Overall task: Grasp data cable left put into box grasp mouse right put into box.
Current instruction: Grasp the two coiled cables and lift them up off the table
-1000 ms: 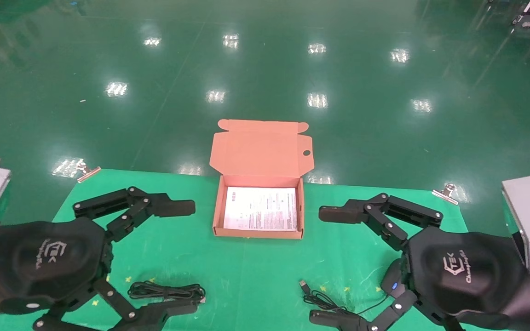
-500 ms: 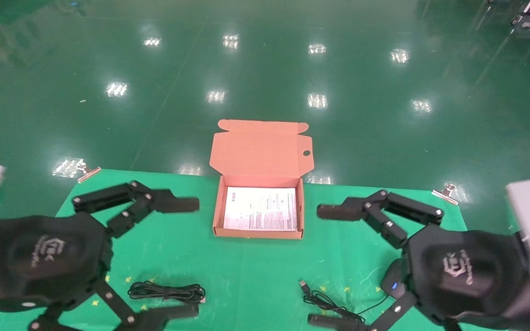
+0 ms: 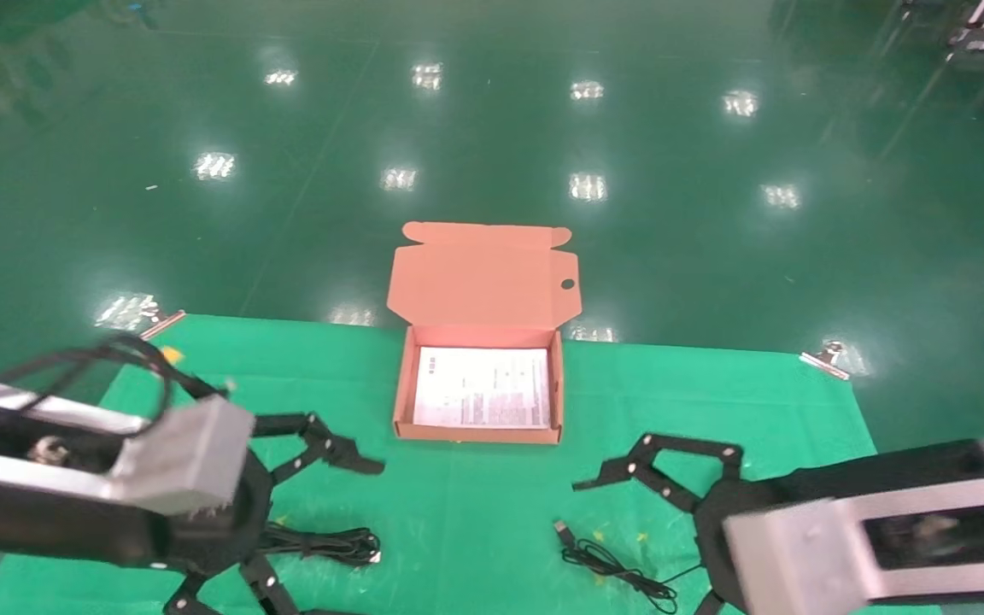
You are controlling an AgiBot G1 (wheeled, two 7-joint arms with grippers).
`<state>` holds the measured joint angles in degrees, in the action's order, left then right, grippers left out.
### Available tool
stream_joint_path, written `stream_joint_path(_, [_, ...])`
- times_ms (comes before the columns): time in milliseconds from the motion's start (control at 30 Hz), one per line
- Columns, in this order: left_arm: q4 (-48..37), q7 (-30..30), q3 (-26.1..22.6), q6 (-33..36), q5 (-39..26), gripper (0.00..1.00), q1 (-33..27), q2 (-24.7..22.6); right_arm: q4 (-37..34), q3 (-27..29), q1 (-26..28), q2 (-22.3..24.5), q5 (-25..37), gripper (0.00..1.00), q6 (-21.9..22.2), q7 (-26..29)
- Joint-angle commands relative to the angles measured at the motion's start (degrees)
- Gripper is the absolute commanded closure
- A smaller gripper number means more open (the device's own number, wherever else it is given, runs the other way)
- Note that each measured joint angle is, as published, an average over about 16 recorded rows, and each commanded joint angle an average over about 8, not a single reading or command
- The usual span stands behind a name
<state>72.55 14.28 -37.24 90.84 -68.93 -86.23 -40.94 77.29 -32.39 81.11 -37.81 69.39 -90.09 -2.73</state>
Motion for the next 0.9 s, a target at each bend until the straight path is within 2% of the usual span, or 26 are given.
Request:
stream_joint_path(33, [0.18, -0.22, -3.18, 0.09, -2.91, 0.0, -2.52, -0.7, 0.13, -2.97, 2.34, -0.27, 3.24, 0.0, -0.14, -2.44])
stream_joint_path(233, [-1.24, -2.52, -11.72, -0.61, -12.33, 0.0, -7.56, -4.33, 0.24, -11.48, 7.59, -1.41, 11.22, 0.0, 0.17, -6.99])
stream_joint_path(467, [-3.18, -3.21, -17.3, -2.86, -22.43, 0.0, -9.6, -8.18, 0.41, -18.69, 10.98, -2.65, 19.07, 0.0, 1.6, -10.08])
stream_joint_path(667, [-4.39, -2.44, -20.14, -5.17, -29.5, 0.0, -9.46, -10.92, 0.42, -21.85, 9.99, -3.86, 24.38, 0.0, 4.49, -9.56])
stream_joint_path(900, [-7.97, -1.6, -21.78, -8.07, -33.26, 0.0, -7.38, -12.8, 0.21, -23.46, 6.52, -5.12, 29.54, 0.0, 9.81, -5.64])
